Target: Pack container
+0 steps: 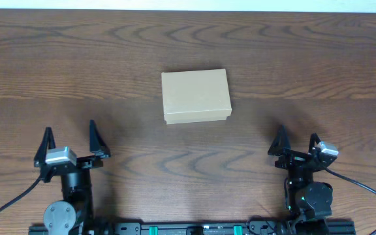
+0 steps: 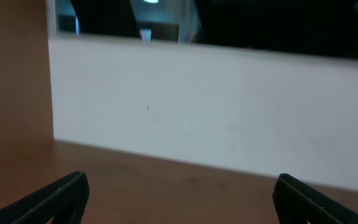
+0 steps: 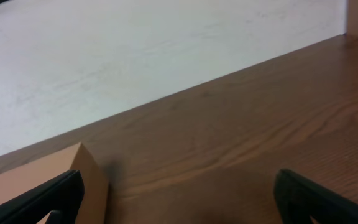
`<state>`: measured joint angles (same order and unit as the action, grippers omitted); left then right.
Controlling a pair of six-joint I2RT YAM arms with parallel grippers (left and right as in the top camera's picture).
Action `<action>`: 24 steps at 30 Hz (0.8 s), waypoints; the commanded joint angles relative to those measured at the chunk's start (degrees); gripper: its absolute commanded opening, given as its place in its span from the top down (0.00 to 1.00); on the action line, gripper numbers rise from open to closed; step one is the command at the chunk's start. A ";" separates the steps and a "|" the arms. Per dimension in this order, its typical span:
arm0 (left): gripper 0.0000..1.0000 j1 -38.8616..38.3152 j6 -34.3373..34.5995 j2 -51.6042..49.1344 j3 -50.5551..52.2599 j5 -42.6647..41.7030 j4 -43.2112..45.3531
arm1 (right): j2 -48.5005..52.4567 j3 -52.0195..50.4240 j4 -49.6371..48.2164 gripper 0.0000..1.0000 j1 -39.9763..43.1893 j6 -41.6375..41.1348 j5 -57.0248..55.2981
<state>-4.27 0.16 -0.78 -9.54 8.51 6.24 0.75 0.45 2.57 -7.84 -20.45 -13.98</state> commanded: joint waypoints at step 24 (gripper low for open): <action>0.05 0.17 -1.51 0.57 4.68 -0.37 -3.13 | 0.00 -0.13 0.24 0.01 0.79 -0.74 -0.61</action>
<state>-4.27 -0.34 -0.71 -5.19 8.29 5.17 0.75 0.45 2.57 -7.84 -20.45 -13.98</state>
